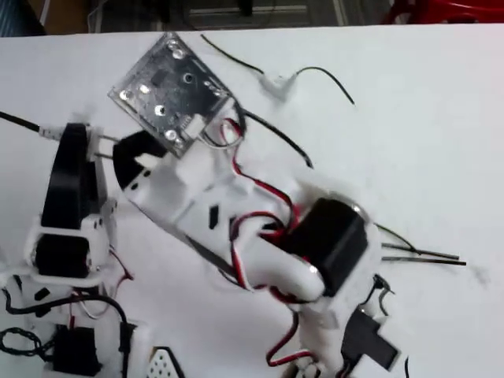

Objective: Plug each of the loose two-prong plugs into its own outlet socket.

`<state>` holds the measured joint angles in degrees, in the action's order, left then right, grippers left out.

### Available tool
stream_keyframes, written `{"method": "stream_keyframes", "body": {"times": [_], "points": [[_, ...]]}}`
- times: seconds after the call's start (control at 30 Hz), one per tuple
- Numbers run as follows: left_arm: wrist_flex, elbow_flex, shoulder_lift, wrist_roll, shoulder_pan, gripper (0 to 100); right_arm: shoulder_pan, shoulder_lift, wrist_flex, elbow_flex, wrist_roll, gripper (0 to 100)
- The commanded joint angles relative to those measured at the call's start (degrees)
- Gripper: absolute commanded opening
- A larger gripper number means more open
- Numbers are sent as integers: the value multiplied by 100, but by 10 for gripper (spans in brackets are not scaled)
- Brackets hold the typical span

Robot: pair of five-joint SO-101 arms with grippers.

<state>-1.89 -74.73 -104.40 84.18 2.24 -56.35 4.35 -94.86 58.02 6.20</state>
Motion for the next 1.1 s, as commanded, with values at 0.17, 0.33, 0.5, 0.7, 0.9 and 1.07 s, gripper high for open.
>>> {"method": "stream_keyframes", "body": {"times": [0.17, 0.33, 0.5, 0.7, 0.9, 1.07], "points": [[-70, 26, 31, -53, -22, 27, 242, -277, 848, -18, 97, 19], [-35, -26, 31, -53, 13, 27, 295, -259, 1288, -18, 88, 19], [-53, -193, 31, -53, 22, 27, 295, -277, 1534, -18, 105, 19], [-35, -220, 31, -53, -4, 27, 295, -171, 1279, -9, 123, 19], [-62, -211, 31, -53, -31, 27, 259, 453, 22, 44, 703, 19], [-70, -185, 31, -53, 4, 27, -22, 497, -119, -18, 712, 19]]}}
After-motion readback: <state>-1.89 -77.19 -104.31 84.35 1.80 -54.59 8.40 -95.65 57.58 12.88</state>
